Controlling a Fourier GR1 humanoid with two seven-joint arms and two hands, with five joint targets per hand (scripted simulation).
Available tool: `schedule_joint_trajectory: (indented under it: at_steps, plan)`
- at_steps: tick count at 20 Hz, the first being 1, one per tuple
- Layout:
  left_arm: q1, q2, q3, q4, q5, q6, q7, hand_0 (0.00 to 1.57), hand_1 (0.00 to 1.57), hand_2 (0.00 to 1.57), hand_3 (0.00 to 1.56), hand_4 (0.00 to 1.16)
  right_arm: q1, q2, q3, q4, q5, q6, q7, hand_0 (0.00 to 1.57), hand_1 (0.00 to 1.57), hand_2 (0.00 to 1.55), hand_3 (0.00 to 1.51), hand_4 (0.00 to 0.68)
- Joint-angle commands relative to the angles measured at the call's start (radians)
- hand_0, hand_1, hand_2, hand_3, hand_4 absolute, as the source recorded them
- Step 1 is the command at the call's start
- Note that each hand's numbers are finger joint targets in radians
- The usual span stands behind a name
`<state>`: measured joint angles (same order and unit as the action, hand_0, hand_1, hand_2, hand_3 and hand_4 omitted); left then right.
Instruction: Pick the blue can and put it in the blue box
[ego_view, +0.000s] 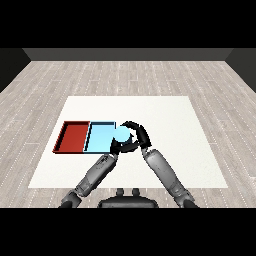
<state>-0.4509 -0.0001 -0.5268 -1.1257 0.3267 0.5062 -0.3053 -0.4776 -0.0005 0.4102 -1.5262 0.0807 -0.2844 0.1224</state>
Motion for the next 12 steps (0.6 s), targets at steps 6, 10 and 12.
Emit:
schedule_joint_trajectory:
  at_steps: [6,10,12]
  plan:
    - [0.034,0.000,0.033,-0.047,-0.047,-0.006,-0.031,1.57,1.57,1.57,1.49,1.13,0.030,0.000,-0.014,-0.036,0.054,0.032,0.028,0.00,0.00,0.00,0.00,0.000]
    - [0.079,0.005,0.059,-0.053,-0.093,-0.027,-0.032,1.57,1.57,1.57,1.49,1.13,0.010,0.000,-0.020,-0.038,0.046,0.064,0.043,0.00,0.00,0.00,0.00,0.000]
    - [0.015,0.000,0.056,-0.038,-0.084,-0.004,0.012,1.57,1.57,1.57,1.49,1.13,0.030,0.000,-0.081,0.047,-0.001,0.074,-0.066,0.00,0.00,0.00,0.00,0.000]
